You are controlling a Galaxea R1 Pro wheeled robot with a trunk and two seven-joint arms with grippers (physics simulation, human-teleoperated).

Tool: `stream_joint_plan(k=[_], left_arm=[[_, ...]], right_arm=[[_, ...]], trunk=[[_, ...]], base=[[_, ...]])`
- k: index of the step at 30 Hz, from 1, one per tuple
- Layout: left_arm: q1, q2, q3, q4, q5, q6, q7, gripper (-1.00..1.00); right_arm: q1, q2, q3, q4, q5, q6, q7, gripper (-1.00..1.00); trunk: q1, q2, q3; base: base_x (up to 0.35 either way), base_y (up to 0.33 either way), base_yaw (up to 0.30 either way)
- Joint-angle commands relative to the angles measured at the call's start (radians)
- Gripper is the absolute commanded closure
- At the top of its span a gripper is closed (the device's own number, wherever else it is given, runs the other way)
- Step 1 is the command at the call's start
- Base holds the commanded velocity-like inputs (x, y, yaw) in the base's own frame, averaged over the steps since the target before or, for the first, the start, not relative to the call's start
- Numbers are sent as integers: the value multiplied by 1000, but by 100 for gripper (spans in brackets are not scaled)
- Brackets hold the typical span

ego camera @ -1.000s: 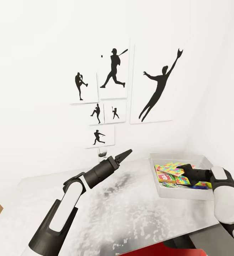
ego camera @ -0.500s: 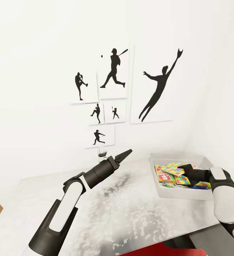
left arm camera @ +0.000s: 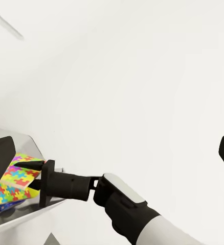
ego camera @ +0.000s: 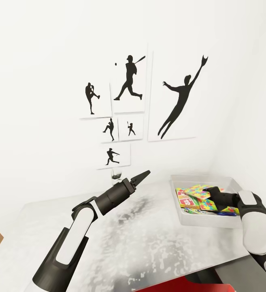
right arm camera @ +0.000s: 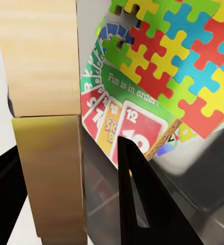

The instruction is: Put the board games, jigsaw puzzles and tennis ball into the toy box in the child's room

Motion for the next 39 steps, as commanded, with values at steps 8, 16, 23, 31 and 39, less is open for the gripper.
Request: stream_joint_plan(k=[8,16,23,31,39], left_arm=[[0,0,1,0,5,6,0,-100],[0,0,1,0,5,6,0,-100],[0,0,1,0,5,6,0,-100],[0,0,0,0,6,6,0,-100],[0,-1,0,0,6,6,0,-100]], right_arm=[[-6,2,-5,0,-13,-19,-11,100],[-8,8,-5,-1,-13,-35,-25,100],[-8,11,-5,-3,-13,-38,-45,100],[-8,11,-5,-4,-13,-40,-58,100],[-9,8,-5,-4,-13,-40,-61,100]], trunk=[[1,-2,-2],[1,-2,-2],[1,-2,-2],[1,-2,-3],[1,-2,-12]], base=[[0,0,0],[0,0,0],[0,0,0],[0,0,0],[0,0,0]])
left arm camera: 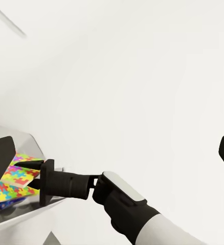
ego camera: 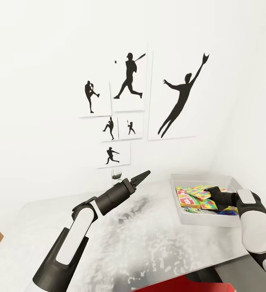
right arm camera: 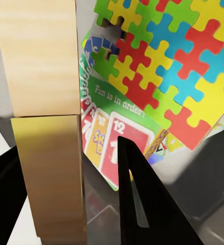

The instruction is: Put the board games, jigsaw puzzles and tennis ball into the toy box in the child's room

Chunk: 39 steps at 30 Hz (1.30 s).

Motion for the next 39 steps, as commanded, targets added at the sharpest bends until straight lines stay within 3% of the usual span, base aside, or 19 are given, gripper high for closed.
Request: stream_joint_plan(k=[1,16,39], left_arm=[[-1,-1,1,0,6,6,0,-100],[-1,-2,0,0,7,6,0,-100],[-1,-3,-1,0,6,4,0,-100]], right_arm=[[-1,0,-4,-1,-7,3,-7,100],[-2,4,-4,0,-20,0,-3,100],[-24,5,-4,-3,-49,-10,6,100]], trunk=[[1,-2,-4],[1,-2,-24],[1,-2,-27]], base=[[0,0,0],[0,0,0],[0,0,0]])
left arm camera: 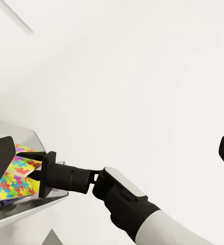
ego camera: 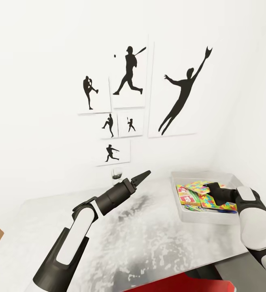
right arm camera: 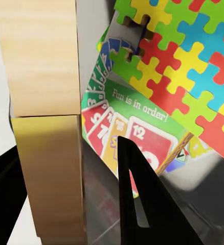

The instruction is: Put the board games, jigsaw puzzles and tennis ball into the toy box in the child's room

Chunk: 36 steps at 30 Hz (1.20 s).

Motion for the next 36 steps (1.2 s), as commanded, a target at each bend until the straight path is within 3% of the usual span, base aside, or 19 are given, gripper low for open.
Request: stream_joint_plan(k=[1,4,5,28,36], left_arm=[[-1,0,1,0,5,6,0,-100],[-1,0,1,0,6,6,0,-100],[-1,0,1,0,6,6,0,-100],[-1,0,1,0,7,6,0,-100],[-1,0,1,0,7,7,0,-100]], right_arm=[[-2,0,-4,-1,-12,3,-7,100],[-2,0,-4,-1,-13,3,-7,100],[-2,0,-4,-1,-13,3,-7,-100],[-3,-3,-3,-4,-14,6,-8,-100],[-34,-12,-1,-9,-15,28,-15,-100]], trunk=[[1,-2,-2],[1,-2,-2],[1,-2,-2],[1,-2,-2],[1,-2,-2]], base=[[0,0,0],[0,0,0],[0,0,0],[0,0,0],[0,0,0]])
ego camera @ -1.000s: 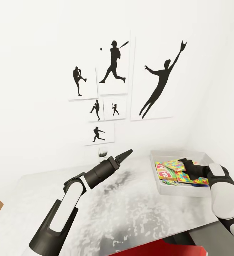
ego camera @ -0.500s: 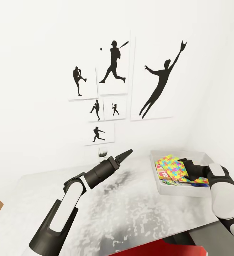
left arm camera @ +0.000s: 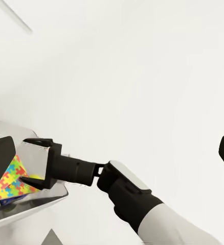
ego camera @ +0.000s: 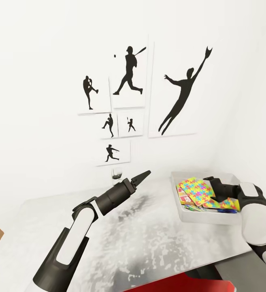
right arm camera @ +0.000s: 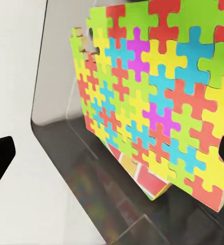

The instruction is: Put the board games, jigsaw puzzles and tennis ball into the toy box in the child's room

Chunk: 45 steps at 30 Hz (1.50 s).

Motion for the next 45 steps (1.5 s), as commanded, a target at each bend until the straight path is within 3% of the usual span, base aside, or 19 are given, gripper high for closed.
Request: stream_joint_plan(k=[1,9,15,21,34,40,42,45], left_arm=[[-1,0,1,0,5,6,0,-100],[-1,0,1,0,6,6,0,-100],[-1,1,1,0,6,6,0,-100],[-1,1,1,0,5,6,0,-100],[-1,0,2,0,3,6,1,-100],[-1,1,2,1,1,6,1,-100],[-2,0,2,1,-1,6,1,-100],[-2,0,2,1,-2,6,2,-100]], right_arm=[[-5,-1,-4,-2,-10,13,-11,-100],[-21,-6,-3,-33,-9,73,-23,-100],[-26,-7,-3,-78,-10,109,-73,-100],[-25,2,-5,-156,-11,169,-125,-100],[5,16,6,-318,-13,257,-138,-100],[108,39,41,-489,-16,257,-114,-100],[192,47,99,-626,-17,257,-75,-100],[241,50,134,-703,-17,257,-46,-100]], trunk=[[1,-2,-2],[1,-2,-2],[1,-2,-2],[1,-2,-2],[1,-2,-2],[1,-2,-2],[1,-2,-2],[1,-2,-2]], base=[[0,0,0],[0,0,0],[0,0,0],[0,0,0],[0,0,0],[0,0,0],[0,0,0],[0,0,0]])
